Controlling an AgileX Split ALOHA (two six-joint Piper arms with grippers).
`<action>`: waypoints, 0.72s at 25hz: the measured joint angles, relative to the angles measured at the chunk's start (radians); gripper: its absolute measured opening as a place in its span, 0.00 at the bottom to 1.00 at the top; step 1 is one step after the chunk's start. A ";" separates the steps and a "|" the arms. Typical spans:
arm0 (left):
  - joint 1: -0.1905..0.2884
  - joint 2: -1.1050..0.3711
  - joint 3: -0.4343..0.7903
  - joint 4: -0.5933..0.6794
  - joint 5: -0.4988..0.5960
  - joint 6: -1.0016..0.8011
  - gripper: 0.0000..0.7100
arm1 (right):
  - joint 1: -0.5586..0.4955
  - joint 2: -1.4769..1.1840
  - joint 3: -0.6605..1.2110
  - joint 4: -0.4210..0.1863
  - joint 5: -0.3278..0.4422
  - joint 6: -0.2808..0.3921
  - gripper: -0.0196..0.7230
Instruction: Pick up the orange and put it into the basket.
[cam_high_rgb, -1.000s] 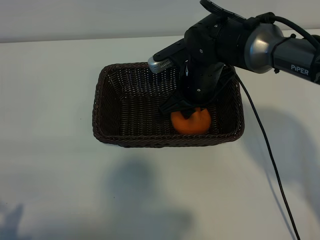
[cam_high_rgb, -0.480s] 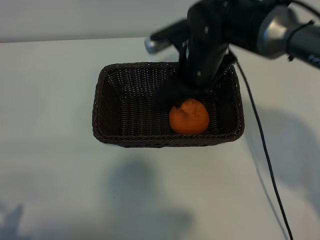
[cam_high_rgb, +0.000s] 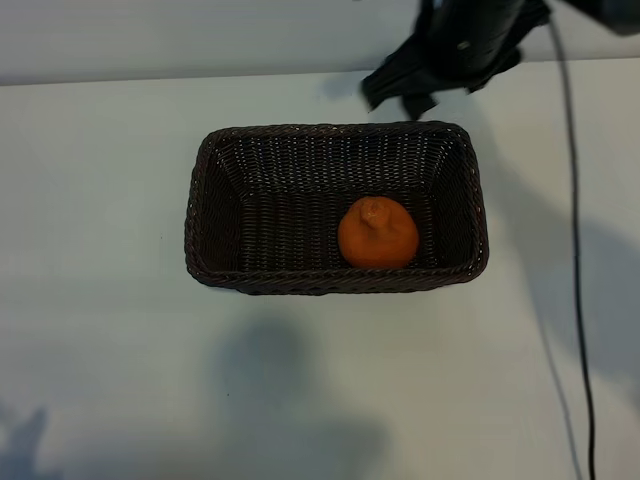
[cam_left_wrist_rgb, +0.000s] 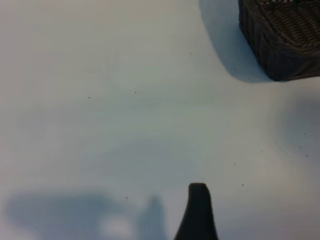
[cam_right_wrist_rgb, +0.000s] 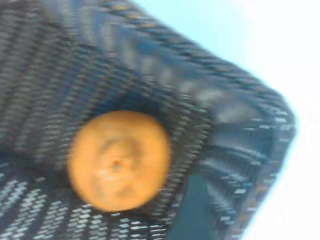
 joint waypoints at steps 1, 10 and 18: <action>0.000 0.000 0.000 0.000 0.000 0.000 0.83 | -0.034 0.000 -0.001 -0.007 0.001 -0.003 0.80; 0.000 0.000 0.000 0.000 0.000 0.006 0.83 | -0.439 0.000 -0.002 -0.008 -0.008 -0.022 0.80; 0.000 0.000 0.000 0.000 0.000 0.006 0.83 | -0.677 0.000 -0.002 0.183 0.003 -0.103 0.80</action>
